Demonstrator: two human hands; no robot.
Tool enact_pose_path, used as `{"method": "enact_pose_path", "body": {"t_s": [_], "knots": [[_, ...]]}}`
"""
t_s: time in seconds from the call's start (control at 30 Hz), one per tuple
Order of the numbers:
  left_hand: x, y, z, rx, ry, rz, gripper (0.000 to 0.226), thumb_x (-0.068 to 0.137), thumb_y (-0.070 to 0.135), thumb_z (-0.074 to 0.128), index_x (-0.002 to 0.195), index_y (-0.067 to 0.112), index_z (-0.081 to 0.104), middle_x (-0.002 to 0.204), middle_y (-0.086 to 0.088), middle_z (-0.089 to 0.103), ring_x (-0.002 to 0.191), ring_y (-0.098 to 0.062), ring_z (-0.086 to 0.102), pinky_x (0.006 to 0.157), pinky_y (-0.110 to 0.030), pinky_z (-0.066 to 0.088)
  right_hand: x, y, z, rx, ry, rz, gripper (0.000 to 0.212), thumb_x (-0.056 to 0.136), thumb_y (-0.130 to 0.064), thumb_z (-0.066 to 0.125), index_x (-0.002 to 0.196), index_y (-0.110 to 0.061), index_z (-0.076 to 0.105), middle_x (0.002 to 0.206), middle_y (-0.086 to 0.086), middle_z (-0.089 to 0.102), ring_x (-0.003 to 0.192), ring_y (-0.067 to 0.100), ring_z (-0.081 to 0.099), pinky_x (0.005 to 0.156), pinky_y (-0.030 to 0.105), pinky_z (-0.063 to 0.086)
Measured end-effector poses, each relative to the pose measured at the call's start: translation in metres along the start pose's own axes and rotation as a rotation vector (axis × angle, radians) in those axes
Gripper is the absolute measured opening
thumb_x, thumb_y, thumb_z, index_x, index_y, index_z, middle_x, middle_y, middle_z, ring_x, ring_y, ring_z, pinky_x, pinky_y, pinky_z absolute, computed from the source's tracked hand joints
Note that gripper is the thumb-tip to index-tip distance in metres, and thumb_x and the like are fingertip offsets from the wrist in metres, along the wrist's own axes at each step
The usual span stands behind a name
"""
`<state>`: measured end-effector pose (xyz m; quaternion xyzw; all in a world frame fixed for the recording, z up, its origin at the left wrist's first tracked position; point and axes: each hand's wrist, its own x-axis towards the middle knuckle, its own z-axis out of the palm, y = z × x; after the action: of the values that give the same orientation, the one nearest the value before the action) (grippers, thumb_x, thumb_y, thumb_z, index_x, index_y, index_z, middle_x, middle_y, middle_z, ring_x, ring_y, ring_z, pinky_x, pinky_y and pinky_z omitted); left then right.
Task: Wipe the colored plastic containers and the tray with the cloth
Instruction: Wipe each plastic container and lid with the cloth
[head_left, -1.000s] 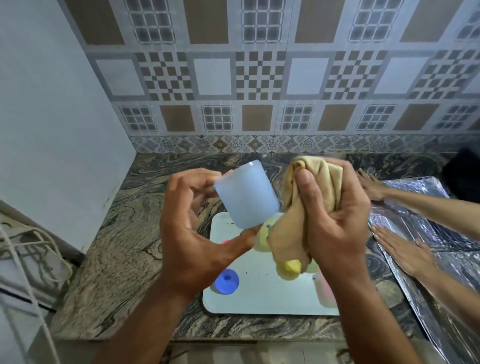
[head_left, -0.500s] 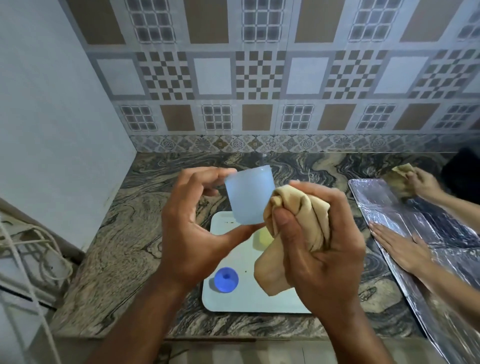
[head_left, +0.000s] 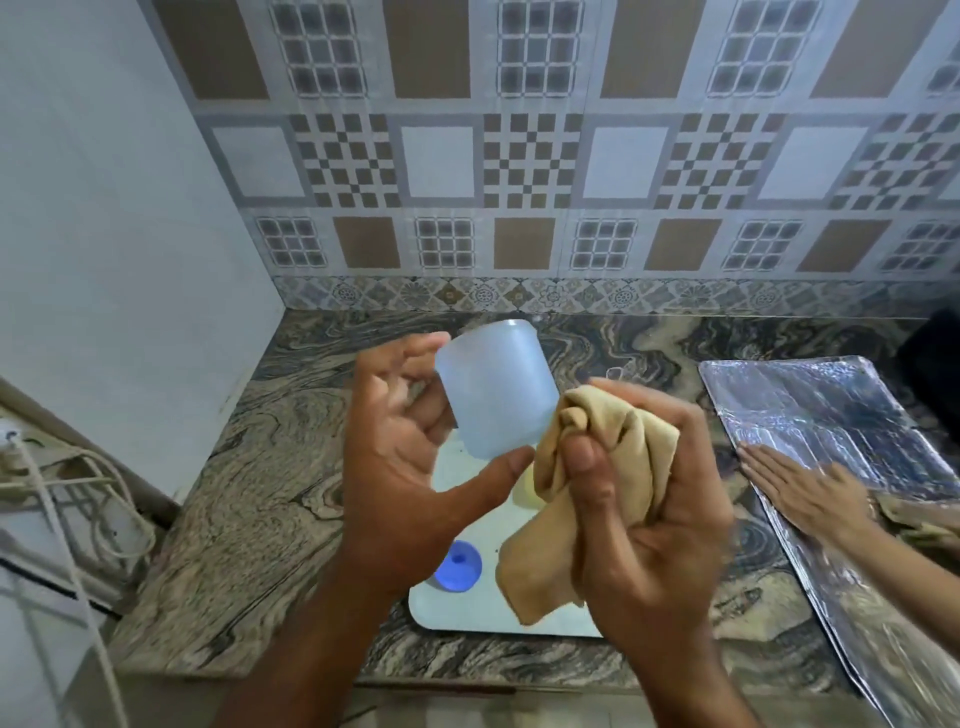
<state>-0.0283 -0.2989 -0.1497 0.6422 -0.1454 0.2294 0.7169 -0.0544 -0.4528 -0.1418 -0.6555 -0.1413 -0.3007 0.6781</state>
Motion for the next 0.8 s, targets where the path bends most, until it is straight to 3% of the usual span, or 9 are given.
{"method": "enact_pose_path", "body": {"t_s": [0.17, 0.3, 0.37, 0.47, 0.53, 0.63, 0.73, 0.8], "knots": [[0.003, -0.002, -0.006, 0.153, -0.028, 0.036, 0.073, 0.070, 0.017, 0.092, 0.132, 0.023, 0.054, 0.139, -0.010, 0.060, 0.133, -0.031, 0.059, 0.103, -0.049, 0.053, -0.002, 0.007, -0.003, -0.068, 0.008, -0.010, 0.021, 0.102, -0.020, 0.072, 0.120, -0.024, 0.062, 0.106, -0.022, 0.071, 0.089, 0.001, 0.073, 0.078, 0.013, 0.056], [0.007, -0.003, -0.012, 0.423, -0.076, 0.151, 0.069, 0.068, 0.027, 0.098, 0.126, 0.026, 0.061, 0.125, -0.005, 0.064, 0.119, -0.030, 0.066, 0.099, -0.050, 0.055, 0.008, 0.003, -0.011, -0.149, -0.059, -0.059, 0.022, 0.100, -0.024, 0.074, 0.119, -0.022, 0.063, 0.106, 0.000, 0.073, 0.091, 0.006, 0.075, 0.078, 0.016, 0.056], [0.004, -0.002, -0.009, 0.356, -0.093, 0.160, 0.067, 0.066, 0.022, 0.098, 0.123, 0.022, 0.063, 0.120, -0.014, 0.065, 0.116, -0.034, 0.067, 0.100, -0.047, 0.054, 0.015, 0.001, -0.011, -0.202, -0.082, -0.078, 0.021, 0.097, -0.026, 0.074, 0.116, -0.020, 0.065, 0.103, 0.000, 0.074, 0.090, 0.011, 0.075, 0.077, 0.019, 0.056], [0.005, -0.006, -0.011, 0.210, -0.084, 0.124, 0.068, 0.065, 0.016, 0.096, 0.123, 0.020, 0.060, 0.122, -0.020, 0.064, 0.120, -0.035, 0.067, 0.103, -0.041, 0.052, 0.029, 0.002, -0.007, -0.132, -0.106, 0.046, 0.011, 0.098, -0.024, 0.074, 0.107, -0.019, 0.069, 0.092, -0.014, 0.074, 0.083, 0.006, 0.072, 0.075, 0.019, 0.054], [0.004, -0.010, -0.015, 0.166, -0.091, 0.075, 0.070, 0.065, 0.015, 0.095, 0.124, 0.018, 0.058, 0.125, -0.017, 0.065, 0.122, -0.030, 0.067, 0.105, -0.036, 0.052, 0.037, 0.007, -0.002, -0.052, -0.101, 0.171, 0.011, 0.100, -0.023, 0.073, 0.103, -0.013, 0.070, 0.087, -0.012, 0.073, 0.078, 0.002, 0.067, 0.072, 0.020, 0.052], [-0.001, -0.011, -0.015, 0.050, -0.031, -0.051, 0.068, 0.064, 0.014, 0.092, 0.120, 0.022, 0.055, 0.121, 0.001, 0.071, 0.117, -0.020, 0.069, 0.096, -0.032, 0.056, 0.042, 0.020, -0.006, 0.043, -0.055, 0.264, 0.011, 0.103, -0.021, 0.070, 0.101, -0.011, 0.069, 0.084, -0.012, 0.069, 0.076, 0.003, 0.063, 0.072, 0.022, 0.051], [-0.005, -0.011, -0.011, -0.062, 0.021, -0.128, 0.068, 0.065, 0.012, 0.086, 0.122, 0.024, 0.051, 0.122, 0.007, 0.069, 0.114, -0.012, 0.069, 0.087, -0.030, 0.059, 0.030, 0.011, 0.000, 0.120, -0.053, 0.224, 0.012, 0.100, -0.019, 0.067, 0.106, -0.009, 0.068, 0.086, -0.012, 0.071, 0.075, 0.000, 0.066, 0.070, 0.018, 0.053], [-0.006, -0.012, -0.009, -0.165, -0.019, -0.190, 0.078, 0.065, 0.012, 0.091, 0.132, 0.027, 0.052, 0.134, -0.004, 0.064, 0.121, -0.023, 0.067, 0.090, -0.036, 0.059, 0.008, -0.002, 0.025, 0.055, -0.133, 0.110, 0.017, 0.097, -0.021, 0.068, 0.110, -0.009, 0.066, 0.090, -0.012, 0.072, 0.077, -0.002, 0.067, 0.072, 0.013, 0.053]]}}
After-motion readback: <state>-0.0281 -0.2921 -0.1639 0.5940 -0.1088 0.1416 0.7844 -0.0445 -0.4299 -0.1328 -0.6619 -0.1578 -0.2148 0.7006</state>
